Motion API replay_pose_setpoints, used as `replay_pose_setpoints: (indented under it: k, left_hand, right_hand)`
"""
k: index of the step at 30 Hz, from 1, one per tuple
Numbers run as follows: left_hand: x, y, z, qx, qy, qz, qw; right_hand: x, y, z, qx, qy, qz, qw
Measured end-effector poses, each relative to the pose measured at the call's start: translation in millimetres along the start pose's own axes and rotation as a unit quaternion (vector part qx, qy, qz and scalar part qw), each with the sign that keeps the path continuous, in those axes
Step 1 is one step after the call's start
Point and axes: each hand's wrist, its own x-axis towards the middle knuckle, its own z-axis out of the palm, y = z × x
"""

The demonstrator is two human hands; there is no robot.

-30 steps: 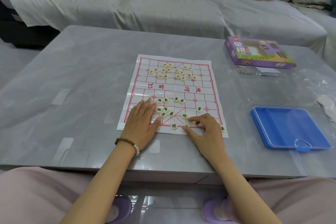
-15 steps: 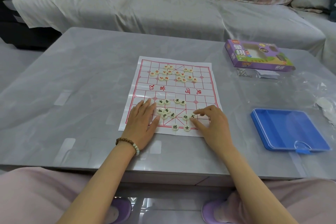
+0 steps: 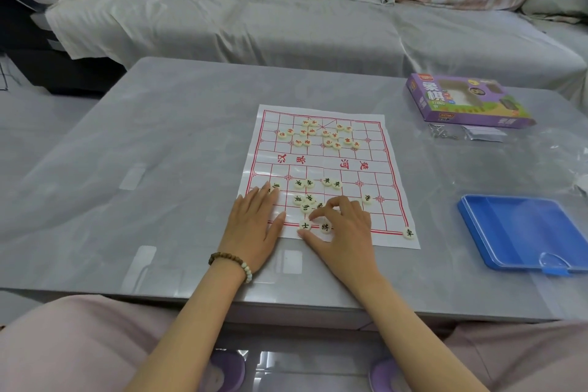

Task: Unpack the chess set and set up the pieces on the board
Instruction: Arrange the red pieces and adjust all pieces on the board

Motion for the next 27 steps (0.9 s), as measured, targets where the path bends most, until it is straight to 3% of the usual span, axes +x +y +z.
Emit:
replay_pose_setpoints:
  k: [11,15,18,23,27]
  left_hand:
    - [-0.4,1.9,-2.2,0.003,0.000,0.009,1.000]
    - [-0.4,0.9,-1.2,0.005,-0.003,0.010,1.000]
    - [-0.7,1.3,-1.3,0.002,-0.004,0.008,1.000]
    - [-0.8,2.5,-2.1,0.008,-0.007,0.004,1.000]
    - [-1.9,3.1,-2.6,0.014,-0.003,0.009,1.000]
  right_hand:
    - [1.2,2.0,-1.6,0.008,0.004,-0.006,1.000]
    - [19.2,9.0,-12.3,0.003,0.025,0.046,0.999]
    - [32.8,14.1,-16.7,-0.019,-0.009,0.073,0.997]
    - [38.3,14.1,-14.4,-0.045,-0.048,0.060,0.996]
    - [36.3,14.3,-19.5,-0.051,-0.026,0.028,0.998]
